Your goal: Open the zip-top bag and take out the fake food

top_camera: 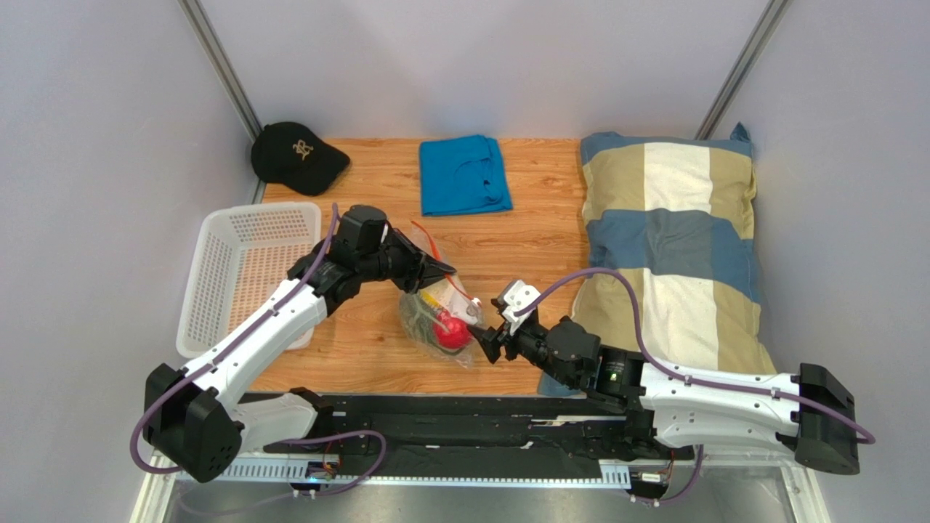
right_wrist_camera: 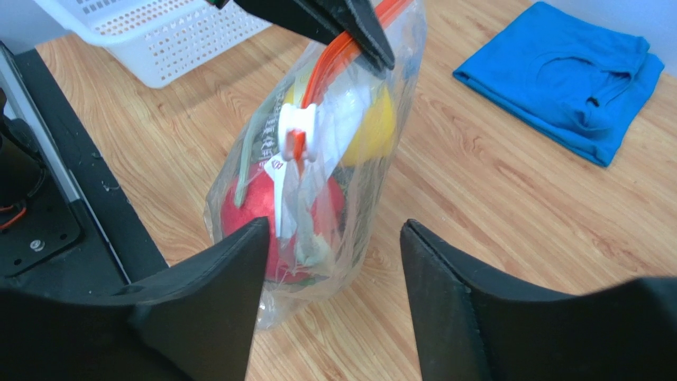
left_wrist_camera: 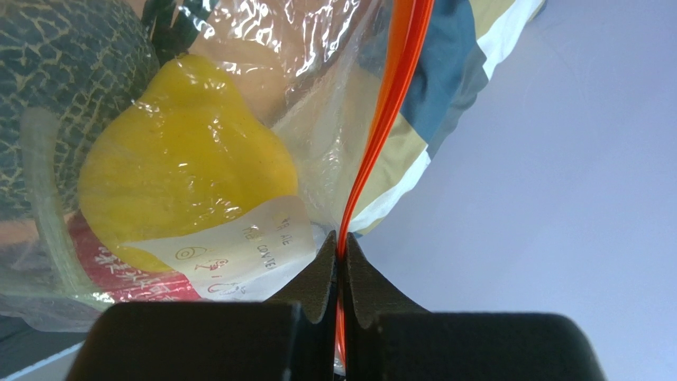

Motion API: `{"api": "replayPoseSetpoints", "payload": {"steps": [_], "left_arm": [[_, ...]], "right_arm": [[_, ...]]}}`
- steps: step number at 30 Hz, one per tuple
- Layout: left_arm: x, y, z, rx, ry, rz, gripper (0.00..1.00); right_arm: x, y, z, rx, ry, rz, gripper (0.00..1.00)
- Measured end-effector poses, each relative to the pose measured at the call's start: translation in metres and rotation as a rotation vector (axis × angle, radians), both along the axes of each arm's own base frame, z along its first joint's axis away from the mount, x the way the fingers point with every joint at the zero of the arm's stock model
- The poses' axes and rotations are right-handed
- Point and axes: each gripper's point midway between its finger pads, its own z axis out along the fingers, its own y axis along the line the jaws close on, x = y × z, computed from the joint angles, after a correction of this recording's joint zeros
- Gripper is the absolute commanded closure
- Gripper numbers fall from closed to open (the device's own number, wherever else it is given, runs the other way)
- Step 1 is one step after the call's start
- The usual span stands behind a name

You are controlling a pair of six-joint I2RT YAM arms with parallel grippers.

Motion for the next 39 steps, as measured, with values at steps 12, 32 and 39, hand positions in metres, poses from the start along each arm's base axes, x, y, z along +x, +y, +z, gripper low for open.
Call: {"api": "replayPoseSetpoints", "payload": {"steps": [12, 32, 39], "left_arm": [[-0.005, 0.004, 0.002, -0.002, 0.024, 0.020, 0.99], [-0.077, -0.034, 0.062, -0.071, 0.081, -0.247, 0.57], [-0.076, -0.039, 0.051, -0.010, 0.173, -0.223, 0.44]], "right_arm": [[0.005, 0.001, 0.008, 0.064, 0.009, -0.037, 0.76], [0.020, -0.007, 0.002, -0.054, -0.042, -0.042, 1.00], [0.018, -0.009, 0.001, -0.073, -0.048, -0.027, 1.00]]}}
